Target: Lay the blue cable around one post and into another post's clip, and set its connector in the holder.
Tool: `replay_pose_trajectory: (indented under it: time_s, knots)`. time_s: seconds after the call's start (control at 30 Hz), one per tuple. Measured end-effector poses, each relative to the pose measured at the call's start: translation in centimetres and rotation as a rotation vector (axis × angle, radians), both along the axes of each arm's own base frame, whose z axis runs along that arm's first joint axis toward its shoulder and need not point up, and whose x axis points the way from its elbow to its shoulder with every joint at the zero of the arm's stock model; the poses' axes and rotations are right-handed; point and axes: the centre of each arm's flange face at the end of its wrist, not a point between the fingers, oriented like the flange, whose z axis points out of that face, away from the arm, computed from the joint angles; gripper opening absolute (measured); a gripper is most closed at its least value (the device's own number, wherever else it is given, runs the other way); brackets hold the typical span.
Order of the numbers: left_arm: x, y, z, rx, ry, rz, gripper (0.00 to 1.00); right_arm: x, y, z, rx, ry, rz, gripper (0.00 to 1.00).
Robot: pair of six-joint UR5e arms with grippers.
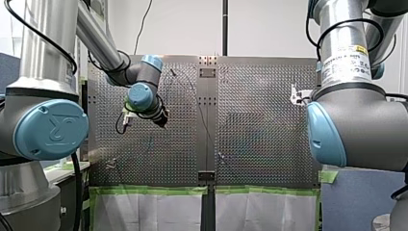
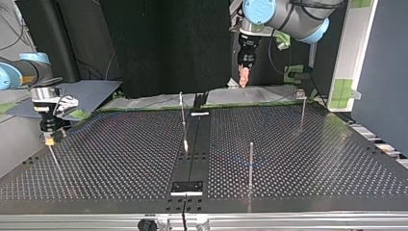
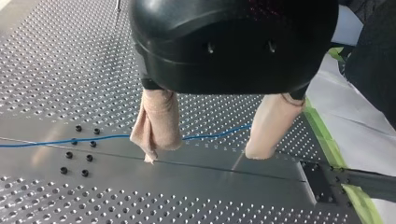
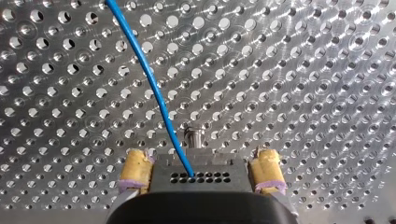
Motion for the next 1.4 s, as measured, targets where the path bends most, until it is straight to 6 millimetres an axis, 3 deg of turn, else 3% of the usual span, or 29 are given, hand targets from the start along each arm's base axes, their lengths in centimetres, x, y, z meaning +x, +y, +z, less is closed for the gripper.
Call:
replay_pose_trajectory:
  time_s: [0.67,1.4]
  knots:
    - [-4.1,1.6,-4.8,-0.119,0.017,-0.009,1.0,0.1,0.0,0.0,0.0,0.001,0.001,0.99]
    - [-2.2,1.3,-3.8,-0.198,-0.139,-0.005,1.0,0.1,0.0,0.1,-0.001,0.002,0.007,0.99]
